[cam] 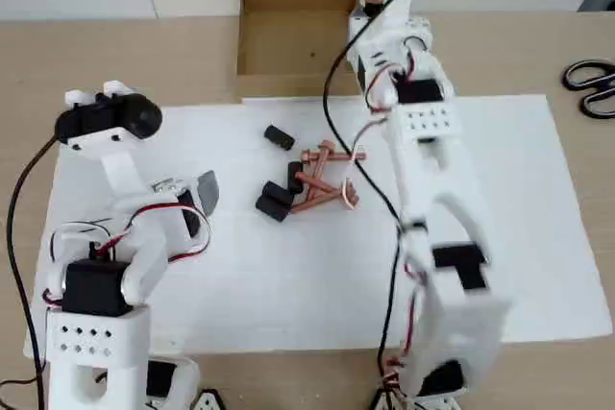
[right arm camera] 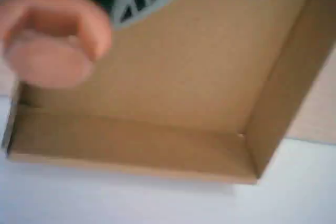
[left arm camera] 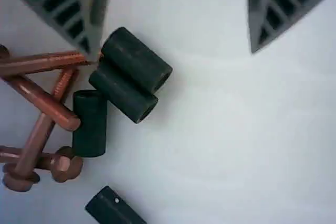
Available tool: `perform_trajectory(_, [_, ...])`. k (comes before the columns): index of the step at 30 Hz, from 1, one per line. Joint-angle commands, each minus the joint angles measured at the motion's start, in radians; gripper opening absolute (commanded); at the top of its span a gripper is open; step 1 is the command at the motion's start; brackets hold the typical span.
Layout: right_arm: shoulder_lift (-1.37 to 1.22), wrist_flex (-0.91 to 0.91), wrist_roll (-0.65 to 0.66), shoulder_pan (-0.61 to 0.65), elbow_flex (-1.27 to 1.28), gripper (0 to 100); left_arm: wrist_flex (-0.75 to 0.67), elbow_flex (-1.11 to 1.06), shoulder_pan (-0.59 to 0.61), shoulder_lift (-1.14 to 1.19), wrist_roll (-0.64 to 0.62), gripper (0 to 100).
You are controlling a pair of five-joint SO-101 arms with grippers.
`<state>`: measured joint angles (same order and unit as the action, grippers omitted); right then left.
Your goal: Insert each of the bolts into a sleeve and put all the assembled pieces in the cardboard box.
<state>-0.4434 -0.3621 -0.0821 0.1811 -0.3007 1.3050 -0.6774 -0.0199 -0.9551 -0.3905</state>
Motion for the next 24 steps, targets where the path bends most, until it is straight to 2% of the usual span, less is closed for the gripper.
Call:
perform_trajectory(1, [-0.143, 0.054, 0.003, 0.024, -0.242, 0.4, 0.006, 0.004, 0.005, -0.021, 0.009, 18])
perform_trajectory(8, [-0.357, 0.050, 0.005, 0.050, -0.457, 0.4, 0.006, 0.004, 0.005, -0.021, 0.009, 18])
perform_trajectory(16, [-0.452, 0.056, 0.005, 0.050, -0.479, 1.4, 0.006, 0.004, 0.005, -0.021, 0.009, 18])
perform_trajectory(22, [-0.483, 0.056, 0.008, 0.051, -0.479, 21.2, 0.006, 0.004, 0.002, -0.021, 0.009, 18])
perform_trajectory(24, [-0.483, 0.056, 0.008, 0.051, -0.479, 24.0, 0.006, 0.004, 0.002, -0.021, 0.009, 18])
